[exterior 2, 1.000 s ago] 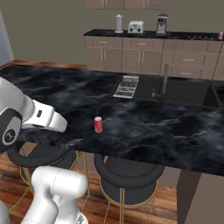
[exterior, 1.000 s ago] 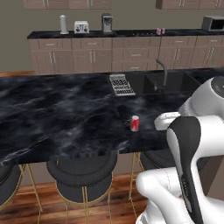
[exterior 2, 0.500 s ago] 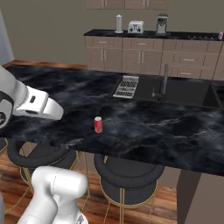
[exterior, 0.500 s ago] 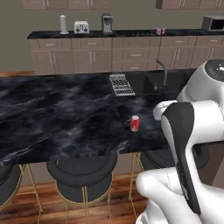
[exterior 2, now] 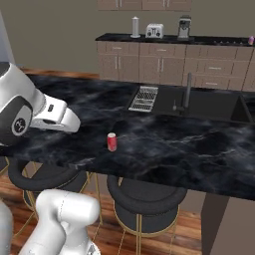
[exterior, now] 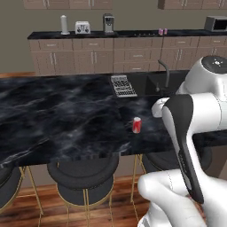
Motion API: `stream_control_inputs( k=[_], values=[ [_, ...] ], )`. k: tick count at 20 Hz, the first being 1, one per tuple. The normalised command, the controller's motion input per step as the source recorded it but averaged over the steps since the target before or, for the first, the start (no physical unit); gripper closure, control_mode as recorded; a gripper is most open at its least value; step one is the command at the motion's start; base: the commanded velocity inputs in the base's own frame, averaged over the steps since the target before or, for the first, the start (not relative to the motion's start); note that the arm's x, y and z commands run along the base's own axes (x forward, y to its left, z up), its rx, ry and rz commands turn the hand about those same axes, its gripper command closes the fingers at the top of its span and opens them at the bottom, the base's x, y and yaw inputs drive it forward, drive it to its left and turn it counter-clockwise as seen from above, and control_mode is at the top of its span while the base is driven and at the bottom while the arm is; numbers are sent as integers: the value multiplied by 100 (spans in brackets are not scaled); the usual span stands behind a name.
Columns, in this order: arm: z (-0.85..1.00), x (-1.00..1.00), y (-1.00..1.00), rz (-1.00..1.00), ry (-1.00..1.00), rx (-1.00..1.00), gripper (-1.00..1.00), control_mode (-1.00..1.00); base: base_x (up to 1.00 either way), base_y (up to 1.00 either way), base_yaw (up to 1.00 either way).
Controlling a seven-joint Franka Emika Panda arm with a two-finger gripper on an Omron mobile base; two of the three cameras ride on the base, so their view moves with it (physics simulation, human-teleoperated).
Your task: Four empty soda cans are scattered around the kitchen. Gather all the cans and cluster them next to the stove for recycling.
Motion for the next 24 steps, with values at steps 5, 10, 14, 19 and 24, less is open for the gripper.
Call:
stream_control_inputs(
  k=[5,10,14,19,24],
  values=[
    [-12,32,0,0,19,3,-100,-100,0,0,0],
    [-14,47,0,-4,22,1,-100,-100,0,0,0],
    [-29,46,0,-8,9,0,-100,-100,0,0,0],
    [-37,34,-10,-6,7,0,-100,-100,0,0,0],
    [-51,30,-15,-2,0,0,-100,-100,0,0,0]
  ],
)
